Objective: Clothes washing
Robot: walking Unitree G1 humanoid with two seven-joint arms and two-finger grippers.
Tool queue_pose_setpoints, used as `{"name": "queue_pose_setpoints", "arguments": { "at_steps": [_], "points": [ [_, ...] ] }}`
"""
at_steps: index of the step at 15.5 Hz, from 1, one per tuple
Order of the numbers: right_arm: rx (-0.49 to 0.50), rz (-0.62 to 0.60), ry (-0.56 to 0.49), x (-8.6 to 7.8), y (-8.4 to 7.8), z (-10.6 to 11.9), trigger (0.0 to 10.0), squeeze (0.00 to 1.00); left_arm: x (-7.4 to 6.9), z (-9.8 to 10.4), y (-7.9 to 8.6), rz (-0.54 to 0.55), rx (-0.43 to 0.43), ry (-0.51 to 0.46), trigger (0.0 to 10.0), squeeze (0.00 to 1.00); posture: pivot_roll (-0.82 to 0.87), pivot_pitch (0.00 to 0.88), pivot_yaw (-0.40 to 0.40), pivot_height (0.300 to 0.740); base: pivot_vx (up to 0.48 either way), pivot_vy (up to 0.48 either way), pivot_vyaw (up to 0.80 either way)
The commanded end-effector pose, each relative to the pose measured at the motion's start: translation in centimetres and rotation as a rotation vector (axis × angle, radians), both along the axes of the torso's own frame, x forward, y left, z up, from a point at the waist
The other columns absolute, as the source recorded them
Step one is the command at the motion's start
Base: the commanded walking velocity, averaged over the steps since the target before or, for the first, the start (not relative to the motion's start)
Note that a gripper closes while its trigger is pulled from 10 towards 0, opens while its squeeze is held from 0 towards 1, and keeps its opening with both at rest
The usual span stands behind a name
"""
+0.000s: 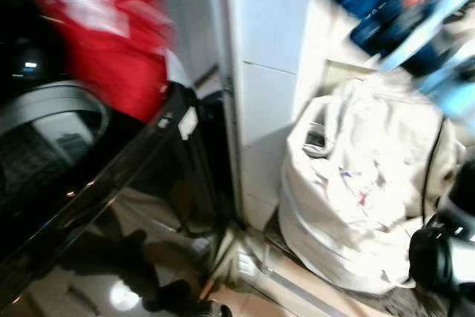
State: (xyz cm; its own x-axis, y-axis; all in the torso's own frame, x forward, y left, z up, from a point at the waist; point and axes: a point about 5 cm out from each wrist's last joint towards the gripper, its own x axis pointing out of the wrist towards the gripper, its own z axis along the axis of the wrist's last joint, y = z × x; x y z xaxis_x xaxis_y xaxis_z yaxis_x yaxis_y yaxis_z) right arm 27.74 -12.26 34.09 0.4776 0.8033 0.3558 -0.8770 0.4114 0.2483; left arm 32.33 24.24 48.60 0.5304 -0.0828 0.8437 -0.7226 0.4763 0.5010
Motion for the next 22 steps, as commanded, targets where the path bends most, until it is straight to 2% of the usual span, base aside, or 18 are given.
{"name": "queue_pose_setpoints", "arguments": {
  "at_steps": [1, 2, 3, 4, 5, 6, 7, 9, 10, 11, 12, 13, 15, 16, 18, 19, 20, 22],
  "points": [
    [-0.027, 0.005, -0.022, -0.4, 0.6, -0.1, 10.0, 0.0, 2.2, -2.8, 0.0, 0.046, 0.018, 0.126, 0.0, 0.0, 0.03, 0.0, 0.101, 0.74, 0.0, 0.0, 0.0],
    [-0.062, 0.01, -0.004, -0.4, 1.2, -0.9, 10.0, 0.0, 4.5, -6.1, 0.1, 0.015, -0.054, 0.297, 0.0, 0.0, 0.03, 0.0, 0.098, 0.74, 0.0, 0.0, 0.0],
    [-0.104, 0.007, 0.024, -0.4, 1.7, -1.9, 10.0, 0.0, 6.5, -10.1, 0.2, 0.028, -0.094, 0.48, 0.0, 0.0, 0.03, 0.0, 0.098, 0.74, 0.0, 0.0, 0.0],
    [-0.136, 0.005, 0.05, -0.3, 2.0, -2.6, 10.0, 0.0, 7.4, -12.7, 0.4, 0.017, -0.171, 0.597, 0.0, 0.0, 0.03, 0.0, 0.098, 0.74, 0.0, 0.0, 0.0],
    [-0.231, 0.017, 0.101, -0.6, 2.7, -4.5, 10.0, 0.0, 8.5, -17.8, 1.1, 0.022, -0.401, 0.788, 2.9, 0.0, 0.03, 0.0, 0.097, 0.74, 0.0, 0.0, 0.0],
    [-0.307, 0.028, 0.121, -0.9, 3.2, -5.9, 10.0, 0.0, 8.7, -21.2, 1.7, 0.065, -0.564, 0.912, 8.0, 0.0, 0.01, 0.0, 0.103, 0.74, 0.0, 0.0, 0.0],
    [-0.374, 0.034, 0.115, -1.4, 3.5, -6.6, 10.0, 0.0, 8.5, -22.8, 2.0, 0.098, -0.67, 0.971, 10.0, 0.0, 0.0, 0.0, 0.106, 0.74, 0.0, 0.0, 0.0],
    [-0.401, 0.07, 0.119, -2.3, 3.7, -7.2, 10.0, 0.0, 8.4, -23.5, 2.1, 0.1, -0.729, 1.009, 10.0, 0.0, 0.0, 0.0, 0.103, 0.74, 0.0, 0.0, 0.0],
    [-0.391, 0.085, 0.128, -2.6, 3.8, -7.5, 10.0, 0.0, 8.1, -24.1, 2.6, 0.064, -0.795, 1.073, 10.0, 0.66, 0.0, 0.0, 0.106, 0.74, 0.0, 0.0, 0.0],
    [-0.391, 0.085, 0.13, -2.7, 3.8, -7.5, 10.0, 0.0, 8.1, -24.1, 2.8, 0.059, -0.811, 1.077, 10.0, 0.66, 0.0, 0.0, 0.107, 0.74, 0.0, 0.0, 0.0],
    [-0.389, 0.088, 0.132, -2.8, 3.8, -7.7, 10.0, 0.0, 7.6, -24.8, 3.5, 0.059, -0.856, 1.121, 10.0, 1.0, 0.01, 0.0, 0.092, 0.74, 0.0, 0.0, 0.0],
    [-0.387, 0.089, 0.134, -2.8, 3.8, -7.8, 10.0, 0.0, 7.4, -24.9, 3.8, 0.052, -0.892, 1.133, 10.0, 1.0, 0.01, 0.0, 0.092, 0.74, 0.0, 0.0, 0.0],
    [-0.394, 0.107, 0.141, -3.0, 4.0, -8.1, 10.0, 0.0, 5.7, -25.3, 5.5, 0.01, -0.993, 1.187, 10.0, 1.0, 0.03, 0.0, 0.063, 0.74, 0.0, 0.0, 0.0],
    [-0.395, 0.109, 0.141, -3.0, 4.0, -8.2, 10.0, 0.0, 5.3, -25.3, 5.7, 0.002, -0.992, 1.194, 10.0, 1.0, 0.03, 0.0, 0.059, 0.74, 0.0, 0.0, 0.0],
    [-0.398, 0.105, 0.147, -2.7, 4.1, -8.3, 10.0, 0.0, 3.8, -25.8, 7.3, 0.011, -1.012, 1.204, 10.0, 1.0, 0.05, 0.0, 0.043, 0.74, 0.0, 0.0, 0.0],
    [-0.395, 0.101, 0.157, -2.5, 4.2, -8.4, 10.0, 0.0, 2.7, -26.4, 8.8, 0.056, -1.02, 1.206, 10.0, 1.0, 0.06, 0.0, 0.037, 0.74, 0.0, 0.0, 0.0],
    [-0.38, 0.091, 0.166, -2.2, 4.1, -8.4, 10.0, 0.0, 1.9, -26.1, 10.4, 0.092, -1.029, 1.164, 10.0, 1.0, 0.06, 0.0, 0.033, 0.74, 0.0, 0.0, 0.0],
    [-0.357, 0.069, 0.177, -1.9, 3.6, -8.2, 10.0, 0.0, 0.7, -24.8, 11.9, 0.157, -1.014, 1.12, 10.0, 1.0, 0.06, 0.0, 0.034, 0.74, 0.0, 0.0, 0.0]
  ]
}}
